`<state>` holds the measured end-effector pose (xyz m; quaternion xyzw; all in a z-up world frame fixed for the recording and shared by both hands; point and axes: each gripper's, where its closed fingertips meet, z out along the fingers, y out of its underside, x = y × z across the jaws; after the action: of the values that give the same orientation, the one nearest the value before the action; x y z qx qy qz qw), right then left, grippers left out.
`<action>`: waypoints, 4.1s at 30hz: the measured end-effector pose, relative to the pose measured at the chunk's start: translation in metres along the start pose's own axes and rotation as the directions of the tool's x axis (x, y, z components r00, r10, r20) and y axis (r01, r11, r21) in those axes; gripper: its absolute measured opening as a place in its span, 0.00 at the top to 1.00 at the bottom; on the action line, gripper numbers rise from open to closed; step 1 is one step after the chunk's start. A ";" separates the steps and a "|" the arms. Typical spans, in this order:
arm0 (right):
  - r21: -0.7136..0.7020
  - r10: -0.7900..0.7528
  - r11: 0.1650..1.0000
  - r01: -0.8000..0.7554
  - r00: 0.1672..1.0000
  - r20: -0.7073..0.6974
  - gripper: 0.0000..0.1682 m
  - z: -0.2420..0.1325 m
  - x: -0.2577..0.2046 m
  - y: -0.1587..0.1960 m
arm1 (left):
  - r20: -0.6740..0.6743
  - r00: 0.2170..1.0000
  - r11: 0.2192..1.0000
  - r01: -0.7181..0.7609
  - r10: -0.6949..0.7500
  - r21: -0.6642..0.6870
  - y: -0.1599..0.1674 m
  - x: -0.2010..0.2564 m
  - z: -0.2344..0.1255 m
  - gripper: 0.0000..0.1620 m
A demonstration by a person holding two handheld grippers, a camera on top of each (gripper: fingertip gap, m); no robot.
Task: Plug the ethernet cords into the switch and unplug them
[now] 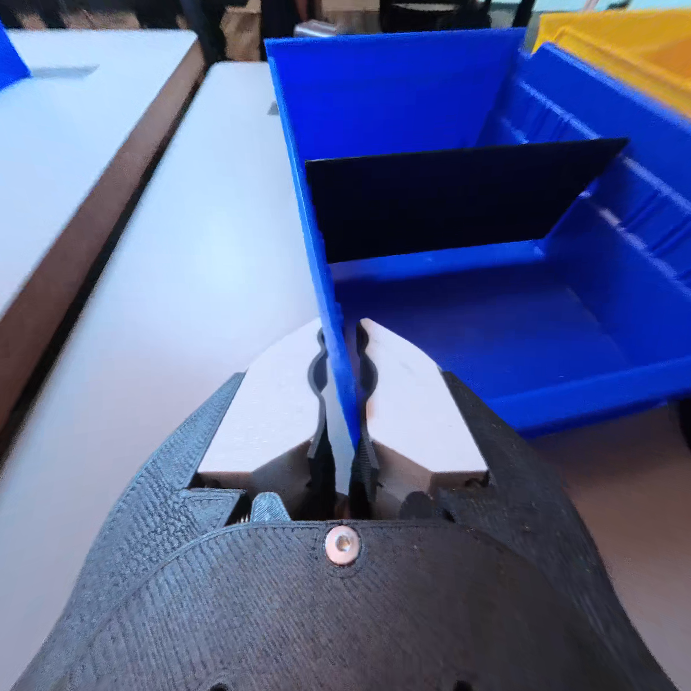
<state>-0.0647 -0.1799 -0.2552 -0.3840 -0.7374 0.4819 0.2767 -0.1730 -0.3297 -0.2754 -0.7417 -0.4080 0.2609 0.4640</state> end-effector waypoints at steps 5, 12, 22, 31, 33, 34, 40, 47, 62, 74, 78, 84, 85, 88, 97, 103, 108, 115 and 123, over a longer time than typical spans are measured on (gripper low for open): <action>-0.020 -0.125 0.992 0.124 0.990 -0.061 0.88 0.005 0.013 -0.002 | 0.140 0.977 0.984 -0.170 0.162 0.045 -0.020 -0.004 -0.011 0.97; 0.177 -0.290 0.923 0.341 0.921 -0.259 0.89 -0.046 0.026 -0.054 | 0.250 0.958 0.925 -0.219 0.143 0.310 -0.094 0.028 -0.060 0.97; 0.187 -0.285 0.854 0.486 0.736 -0.614 0.90 -0.217 0.082 -0.050 | -0.006 0.974 0.780 -0.176 0.225 0.600 -0.165 0.205 -0.053 0.97; 0.097 -0.138 0.921 0.377 0.550 -0.824 0.91 -0.364 0.158 0.017 | -0.229 0.921 0.757 -0.099 0.315 0.646 -0.181 0.392 -0.021 0.96; 0.069 -0.115 0.945 0.321 0.519 -0.847 0.92 -0.386 0.176 0.037 | -0.269 0.901 0.765 -0.098 0.340 0.637 -0.178 0.425 -0.013 0.95; 0.062 -0.102 0.954 0.293 0.512 -0.853 0.92 -0.393 0.183 0.048 | -0.278 0.893 0.773 -0.113 0.355 0.624 -0.176 0.439 -0.006 0.95; 0.083 0.028 0.993 0.085 0.512 -0.858 0.92 -0.420 0.215 0.108 | -0.360 0.848 0.833 -0.156 0.389 0.531 -0.147 0.500 0.028 0.94; 0.105 0.170 0.982 -0.155 0.501 -0.849 0.93 -0.430 0.238 0.173 | -0.439 0.800 0.865 -0.187 0.410 0.466 -0.109 0.541 0.052 0.92; 0.201 0.287 0.956 -0.214 0.535 -0.795 0.84 -0.434 0.243 0.189 | -0.609 0.654 0.891 -0.277 0.448 0.359 -0.067 0.550 0.047 0.69; -0.206 -0.225 0.971 0.124 0.776 -0.589 0.58 -0.360 0.197 0.137 | -0.441 0.301 0.412 -0.893 0.846 0.180 -0.004 0.413 0.069 0.70; -0.492 -0.363 0.865 0.098 0.799 -0.479 0.60 -0.328 0.205 0.183 | -0.358 0.274 0.338 -0.932 0.893 0.130 -0.002 0.395 0.087 0.80; -0.600 -0.462 0.787 0.141 0.781 -0.421 0.75 -0.320 0.216 0.195 | -0.368 0.252 0.320 -0.937 0.895 0.138 0.001 0.373 0.082 0.80; -0.603 -0.455 0.785 0.140 0.791 -0.408 0.77 -0.319 0.215 0.196 | -0.370 0.257 0.324 -0.937 0.893 0.132 0.001 0.367 0.081 0.80; -0.600 -0.451 0.788 0.138 0.792 -0.411 0.77 -0.319 0.215 0.197 | -0.368 0.312 0.376 -0.919 0.876 0.115 0.002 0.343 0.079 0.79; -0.590 -0.426 0.802 0.096 0.783 -0.453 0.77 -0.327 0.219 0.200 | -0.332 0.440 0.469 -0.883 0.834 0.007 0.007 0.250 0.069 0.77; -0.603 -0.428 0.794 0.079 0.777 -0.462 0.77 -0.347 0.224 0.209 | -0.286 0.496 0.498 -0.864 0.820 -0.072 0.014 0.204 0.054 0.77; -0.606 -0.422 0.793 0.064 0.774 -0.472 0.77 -0.369 0.224 0.218 | -0.259 0.540 0.524 -0.841 0.801 -0.136 0.023 0.169 0.036 0.77; -0.604 -0.447 0.790 0.110 0.777 -0.444 0.78 -0.392 0.224 0.227 | -0.230 0.538 0.507 -0.842 0.811 -0.184 0.035 0.124 0.009 0.78; -0.620 -0.441 0.779 0.091 0.783 -0.439 0.77 -0.416 0.225 0.238 | -0.218 0.490 0.462 -0.871 0.844 -0.168 0.046 0.071 -0.016 0.78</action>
<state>0.2056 0.2723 -0.3071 -0.4587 -0.7797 0.0584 0.4223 -0.1061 -0.2882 -0.3103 -0.9113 0.0149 0.3648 0.1905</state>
